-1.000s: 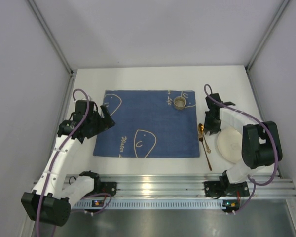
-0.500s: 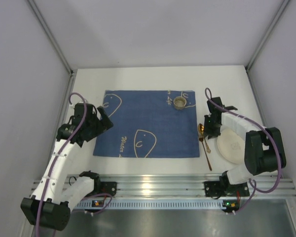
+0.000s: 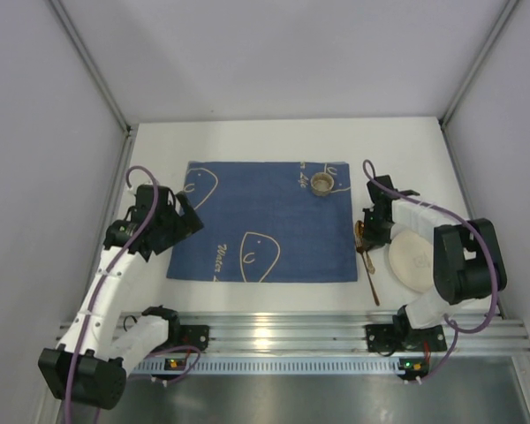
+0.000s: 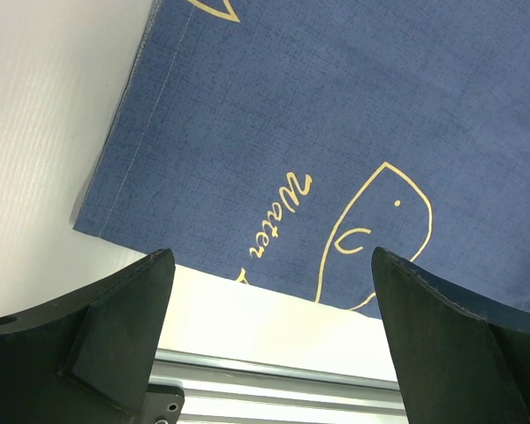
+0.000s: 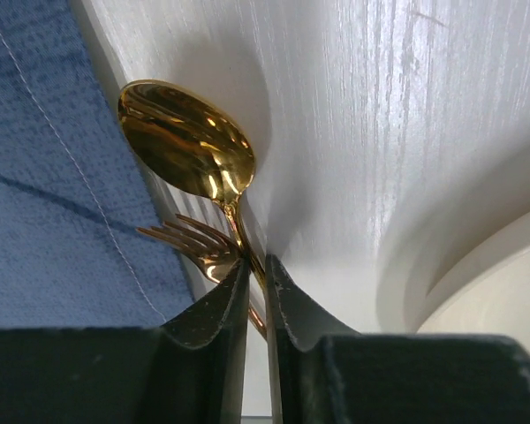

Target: Set the dinner table for one person

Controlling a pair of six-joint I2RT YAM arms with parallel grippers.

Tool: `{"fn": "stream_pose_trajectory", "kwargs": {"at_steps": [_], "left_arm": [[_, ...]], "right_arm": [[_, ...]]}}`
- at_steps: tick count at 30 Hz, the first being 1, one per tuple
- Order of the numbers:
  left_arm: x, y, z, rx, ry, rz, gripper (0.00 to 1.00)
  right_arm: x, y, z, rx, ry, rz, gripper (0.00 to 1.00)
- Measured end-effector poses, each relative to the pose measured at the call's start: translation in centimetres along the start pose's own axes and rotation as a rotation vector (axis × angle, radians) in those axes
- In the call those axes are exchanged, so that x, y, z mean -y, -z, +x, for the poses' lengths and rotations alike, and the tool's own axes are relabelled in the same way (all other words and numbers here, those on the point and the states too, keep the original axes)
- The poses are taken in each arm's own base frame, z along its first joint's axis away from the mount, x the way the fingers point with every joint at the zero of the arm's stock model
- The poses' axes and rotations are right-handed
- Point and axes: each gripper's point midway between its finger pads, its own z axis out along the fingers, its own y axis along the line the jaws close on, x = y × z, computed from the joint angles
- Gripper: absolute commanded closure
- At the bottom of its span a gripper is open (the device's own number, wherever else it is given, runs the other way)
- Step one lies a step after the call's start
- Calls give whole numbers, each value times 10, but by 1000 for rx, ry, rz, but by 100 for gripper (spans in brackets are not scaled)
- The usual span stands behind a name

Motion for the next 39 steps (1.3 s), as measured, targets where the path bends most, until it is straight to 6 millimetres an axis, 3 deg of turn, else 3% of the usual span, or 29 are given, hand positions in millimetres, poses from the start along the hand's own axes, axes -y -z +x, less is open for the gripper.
{"fn": "stream_pose_trajectory", "kwargs": {"at_steps": [4, 14, 20, 30, 33, 35, 39], "left_arm": [[0, -3, 0, -6, -10, -5, 1], [1, -13, 0, -19, -26, -9, 1], [5, -23, 4, -45, -26, 2, 1], [9, -33, 7, -90, -39, 3, 1], [12, -30, 2, -77, -50, 14, 2], [14, -28, -1, -68, -54, 20, 2], [13, -19, -2, -48, -60, 33, 2]], "right_arm": [[-3, -2, -4, -7, 4, -2, 99], [-4, 0, -5, -17, 5, 7, 100], [10, 7, -7, -18, 8, 88, 100], [16, 62, -20, 99, -47, 118, 100], [2, 83, -40, 167, -60, 73, 100], [-19, 100, -54, 220, -44, 14, 100], [-87, 130, -64, 291, 45, -161, 100]]}}
